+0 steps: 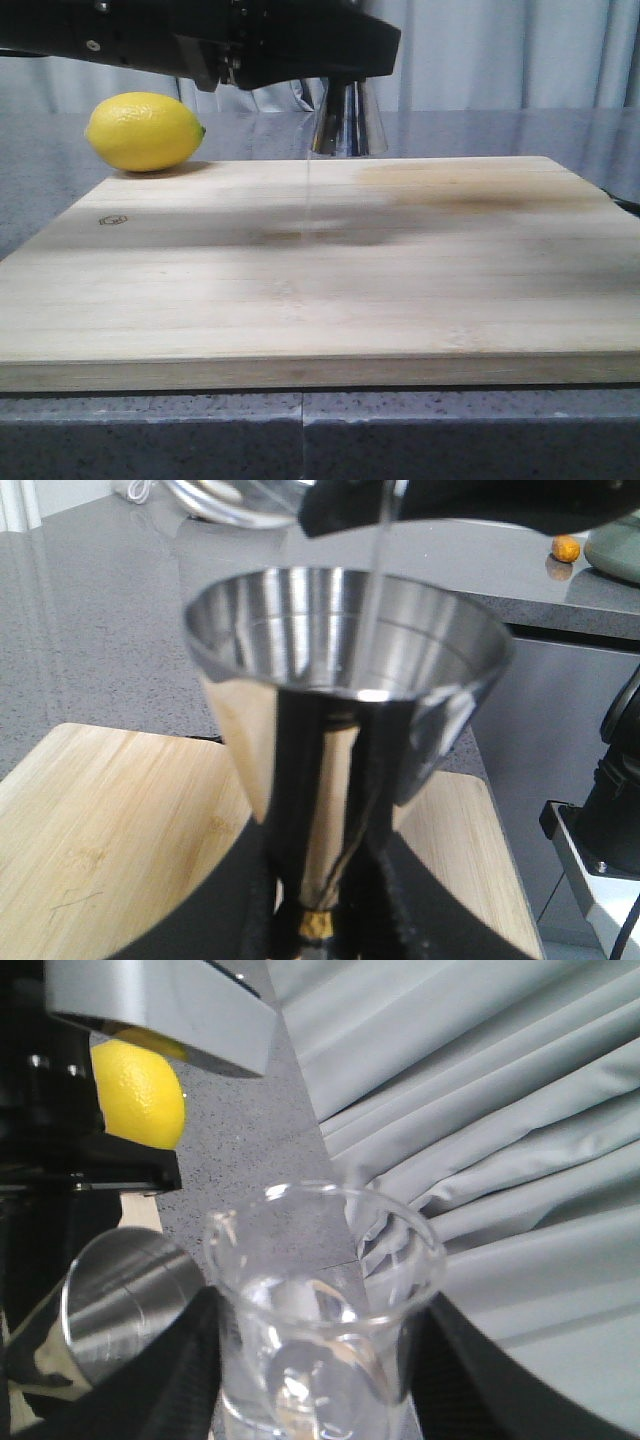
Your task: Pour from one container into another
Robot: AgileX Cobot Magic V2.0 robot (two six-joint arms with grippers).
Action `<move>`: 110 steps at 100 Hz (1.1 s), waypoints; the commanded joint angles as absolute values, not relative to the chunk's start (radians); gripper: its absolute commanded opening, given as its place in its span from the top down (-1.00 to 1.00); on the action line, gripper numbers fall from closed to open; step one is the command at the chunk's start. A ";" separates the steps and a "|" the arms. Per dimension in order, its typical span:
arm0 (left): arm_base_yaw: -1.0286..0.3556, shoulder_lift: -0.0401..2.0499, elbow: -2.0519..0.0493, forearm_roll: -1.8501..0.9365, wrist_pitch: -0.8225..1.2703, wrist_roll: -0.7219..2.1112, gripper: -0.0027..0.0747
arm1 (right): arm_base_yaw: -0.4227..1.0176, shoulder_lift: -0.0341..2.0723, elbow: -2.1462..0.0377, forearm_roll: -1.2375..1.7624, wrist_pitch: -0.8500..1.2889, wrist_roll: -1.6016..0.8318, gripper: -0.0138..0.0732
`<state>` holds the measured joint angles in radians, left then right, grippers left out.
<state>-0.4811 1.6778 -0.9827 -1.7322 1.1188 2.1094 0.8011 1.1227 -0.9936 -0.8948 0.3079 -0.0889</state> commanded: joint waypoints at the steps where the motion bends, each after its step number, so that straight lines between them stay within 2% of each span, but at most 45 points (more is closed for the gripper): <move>1: -0.483 1.628 -1.008 -1.804 1.179 2.103 0.98 | 0.802 1.105 -1.031 -0.927 0.270 -0.097 0.24; 37: -0.441 1.628 -1.008 -1.798 1.237 2.103 0.98 | 0.802 1.105 -1.031 -0.951 0.299 -0.097 0.24; 110: -0.441 1.628 -1.008 -1.776 1.269 2.103 0.98 | 0.802 1.105 -1.031 -0.996 0.319 -0.097 0.24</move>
<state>-0.4460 1.6778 -0.9827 -1.7115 1.1536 2.1094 0.8011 1.1227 -0.9936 -0.9559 0.3535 -0.0911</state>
